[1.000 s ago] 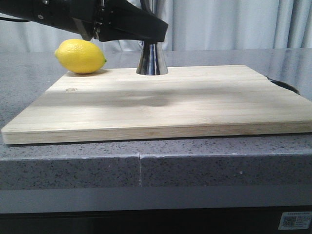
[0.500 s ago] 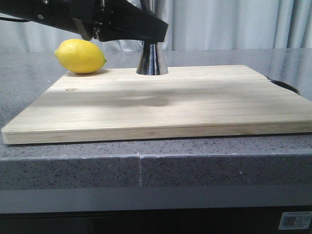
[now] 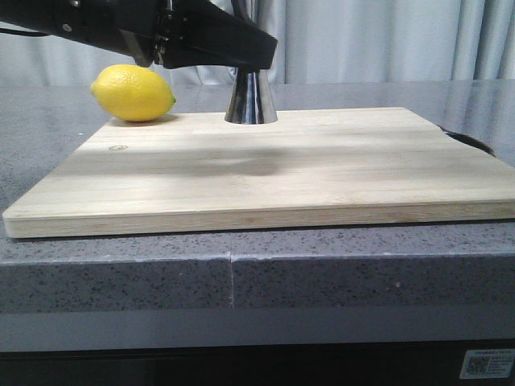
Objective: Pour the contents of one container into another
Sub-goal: 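Tilt the beaker upright and move it away with the right gripper, then lower the empty glass beaker onto the board's far corner with the right gripper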
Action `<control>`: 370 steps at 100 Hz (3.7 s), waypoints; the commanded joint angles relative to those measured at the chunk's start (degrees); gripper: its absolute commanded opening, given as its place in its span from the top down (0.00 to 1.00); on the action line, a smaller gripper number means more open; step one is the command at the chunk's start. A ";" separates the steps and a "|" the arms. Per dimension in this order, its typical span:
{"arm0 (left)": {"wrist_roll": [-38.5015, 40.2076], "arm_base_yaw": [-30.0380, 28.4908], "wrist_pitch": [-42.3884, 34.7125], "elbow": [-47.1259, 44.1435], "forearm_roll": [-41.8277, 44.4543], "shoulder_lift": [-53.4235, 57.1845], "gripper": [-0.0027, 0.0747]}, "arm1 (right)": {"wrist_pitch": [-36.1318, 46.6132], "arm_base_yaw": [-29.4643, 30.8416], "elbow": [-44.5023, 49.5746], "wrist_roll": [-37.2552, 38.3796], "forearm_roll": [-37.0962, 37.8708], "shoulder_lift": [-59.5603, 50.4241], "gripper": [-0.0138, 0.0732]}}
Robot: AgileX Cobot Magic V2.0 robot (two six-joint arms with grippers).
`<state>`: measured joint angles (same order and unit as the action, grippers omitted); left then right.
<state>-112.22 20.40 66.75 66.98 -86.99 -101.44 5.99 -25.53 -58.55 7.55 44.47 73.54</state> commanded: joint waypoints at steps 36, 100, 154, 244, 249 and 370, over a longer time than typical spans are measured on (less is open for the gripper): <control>0.61 0.68 6.02 1.62 -4.19 3.07 0.88 | 6.74 5.21 6.62 -0.04 -15.46 -3.81 0.57; 0.61 0.68 6.02 1.62 -3.77 3.07 0.88 | 35.52 9.62 27.95 -0.04 -23.24 -3.38 0.71; 0.61 0.68 6.02 1.62 -3.77 3.07 0.88 | 51.74 13.19 26.04 -0.58 -25.54 13.79 0.71; 0.66 0.68 6.02 1.62 -3.32 3.07 0.88 | 46.73 18.28 18.46 -3.11 -26.35 20.23 0.71; 0.66 0.68 6.02 1.62 -3.32 3.07 0.88 | 46.72 18.28 18.46 -3.11 -26.35 20.48 0.71; 0.75 0.68 6.02 1.62 -3.32 3.07 0.88 | 48.78 18.28 18.46 -3.11 -26.35 23.62 0.64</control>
<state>-112.09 20.40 66.75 66.98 -85.96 -101.44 50.58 -7.60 -38.83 5.06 18.35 98.87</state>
